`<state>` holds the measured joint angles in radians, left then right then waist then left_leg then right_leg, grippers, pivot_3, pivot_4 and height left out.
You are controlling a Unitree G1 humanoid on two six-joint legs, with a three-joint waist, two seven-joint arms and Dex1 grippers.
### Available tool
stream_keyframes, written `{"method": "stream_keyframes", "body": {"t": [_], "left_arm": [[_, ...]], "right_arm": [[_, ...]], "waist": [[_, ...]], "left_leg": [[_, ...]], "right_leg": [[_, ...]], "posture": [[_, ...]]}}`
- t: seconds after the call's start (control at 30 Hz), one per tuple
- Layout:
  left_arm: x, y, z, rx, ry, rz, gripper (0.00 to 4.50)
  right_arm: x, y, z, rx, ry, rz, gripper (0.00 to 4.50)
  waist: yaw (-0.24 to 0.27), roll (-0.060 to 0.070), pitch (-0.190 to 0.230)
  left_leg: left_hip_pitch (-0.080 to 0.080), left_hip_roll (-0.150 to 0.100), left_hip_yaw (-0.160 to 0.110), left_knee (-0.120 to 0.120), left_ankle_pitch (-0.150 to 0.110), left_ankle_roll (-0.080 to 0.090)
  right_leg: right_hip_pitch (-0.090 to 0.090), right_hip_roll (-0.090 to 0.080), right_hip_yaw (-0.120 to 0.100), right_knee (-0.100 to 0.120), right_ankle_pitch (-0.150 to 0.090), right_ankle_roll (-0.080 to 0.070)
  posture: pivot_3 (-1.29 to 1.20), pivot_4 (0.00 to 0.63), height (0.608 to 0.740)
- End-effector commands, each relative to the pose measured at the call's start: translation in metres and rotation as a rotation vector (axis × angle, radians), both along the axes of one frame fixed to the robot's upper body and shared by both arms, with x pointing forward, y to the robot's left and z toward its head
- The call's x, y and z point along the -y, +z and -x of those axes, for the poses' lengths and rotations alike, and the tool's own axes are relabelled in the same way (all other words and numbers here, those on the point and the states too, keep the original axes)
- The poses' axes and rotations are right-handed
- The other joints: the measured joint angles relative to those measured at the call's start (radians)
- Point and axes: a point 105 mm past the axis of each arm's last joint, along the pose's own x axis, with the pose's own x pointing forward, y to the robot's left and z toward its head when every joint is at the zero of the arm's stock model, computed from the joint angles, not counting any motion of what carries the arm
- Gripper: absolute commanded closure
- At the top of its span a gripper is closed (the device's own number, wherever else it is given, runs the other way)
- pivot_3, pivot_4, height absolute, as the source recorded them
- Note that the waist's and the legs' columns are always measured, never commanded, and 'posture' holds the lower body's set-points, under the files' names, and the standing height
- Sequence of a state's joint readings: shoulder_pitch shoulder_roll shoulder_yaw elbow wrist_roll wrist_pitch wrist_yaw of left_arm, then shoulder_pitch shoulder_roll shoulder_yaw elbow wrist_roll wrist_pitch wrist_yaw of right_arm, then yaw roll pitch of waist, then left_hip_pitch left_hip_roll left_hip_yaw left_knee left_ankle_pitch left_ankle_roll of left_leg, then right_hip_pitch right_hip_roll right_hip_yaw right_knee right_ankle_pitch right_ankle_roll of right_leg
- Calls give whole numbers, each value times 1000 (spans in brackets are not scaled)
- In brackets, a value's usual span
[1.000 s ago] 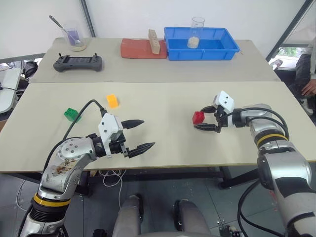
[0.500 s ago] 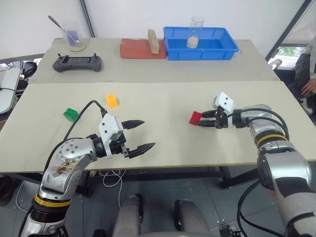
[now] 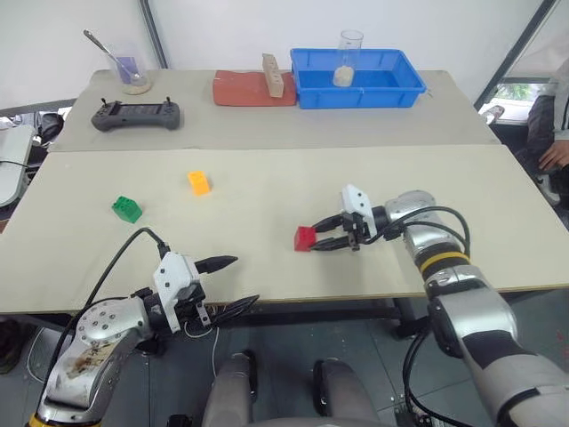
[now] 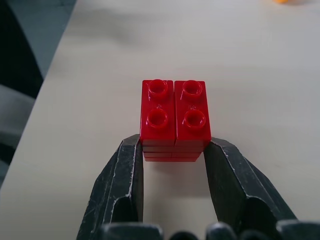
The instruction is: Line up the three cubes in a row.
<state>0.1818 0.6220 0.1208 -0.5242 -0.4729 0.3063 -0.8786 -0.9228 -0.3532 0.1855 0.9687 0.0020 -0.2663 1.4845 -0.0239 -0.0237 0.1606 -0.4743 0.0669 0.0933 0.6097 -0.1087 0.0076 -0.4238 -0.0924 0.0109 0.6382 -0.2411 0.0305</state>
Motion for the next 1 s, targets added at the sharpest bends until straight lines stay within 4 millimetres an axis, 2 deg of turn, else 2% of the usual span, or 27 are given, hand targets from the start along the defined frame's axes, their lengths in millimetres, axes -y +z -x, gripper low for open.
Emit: {"method": "stream_keyframes", "body": {"t": [0.03, 0.27, 0.3, 0.4, 0.5, 0.6, 0.7, 0.8, 0.93, 1.0], "left_arm": [[3, 15, 4, 74, 3, 5, 0], [5, 14, 7, 74, 21, 11, 0], [3, 13, 5, 75, 30, 10, 0], [-7, 11, -5, 86, 99, 4, 0], [-29, 8, -21, 117, 245, 2, 0], [-49, 4, -33, 141, 405, 16, 0], [-59, 1, -44, 167, 535, 26, 0], [-64, 6, -58, 187, 646, 76, 0], [-93, 6, -69, 214, 854, 105, 0], [-108, 7, -75, 240, 937, 95, 0]], "right_arm": [[-3, 8, 1, 37, 38, 15, 3112], [-7, 6, 4, -15, 56, 13, 3112], [-5, 6, 5, -20, 56, 16, 2048], [3, 10, 4, -15, 41, 10, 1003], [18, 21, 5, -2, 13, -10, 21], [29, 36, 12, 11, -24, -58, 21], [32, 59, 24, 44, -87, -138, 21], [26, 79, 36, 79, -156, -210, 21], [7, 107, 64, 78, -196, -298, 21], [-3, 115, 75, 76, -206, -319, 21]], "waist": [[3, 0, 0], [3, 0, 0], [3, 0, 0], [5, 0, 0], [10, 0, 0], [12, 0, 0], [15, 0, 0], [15, 0, 0], [13, 0, 0], [13, 0, 0]], "left_leg": [[0, 0, 0, 0, 0, 0], [1, 1, 1, 0, 0, 0], [2, 1, 1, 0, 0, 0], [2, 1, 1, -1, 0, 0], [2, 1, 1, 0, 0, 0], [1, 1, 1, 0, 0, 0], [1, 1, 1, 0, 0, 0], [1, 1, 1, 0, 0, 0], [2, 1, 0, 0, 0, 0], [2, 2, 0, 0, 0, 0]], "right_leg": [[0, 0, 0, 0, 0, 0], [-1, 1, 0, 2, 0, 0], [-1, 1, 0, 3, 0, 0], [-1, 1, 0, 3, 0, 0], [-1, 0, 0, 3, 0, 0], [-1, 0, 0, 2, 0, 0], [-1, 0, 0, 2, 0, 0], [-1, 0, 0, 3, 0, 0], [-1, 1, 0, 4, 0, 1], [-1, 1, 0, 4, 1, 2]], "posture": [[0, 150, 740], [0, 150, 740], [0, 150, 740], [0, 150, 740], [0, 150, 740], [0, 150, 740], [0, 150, 740], [0, 150, 740], [0, 150, 740], [0, 150, 740]]}}
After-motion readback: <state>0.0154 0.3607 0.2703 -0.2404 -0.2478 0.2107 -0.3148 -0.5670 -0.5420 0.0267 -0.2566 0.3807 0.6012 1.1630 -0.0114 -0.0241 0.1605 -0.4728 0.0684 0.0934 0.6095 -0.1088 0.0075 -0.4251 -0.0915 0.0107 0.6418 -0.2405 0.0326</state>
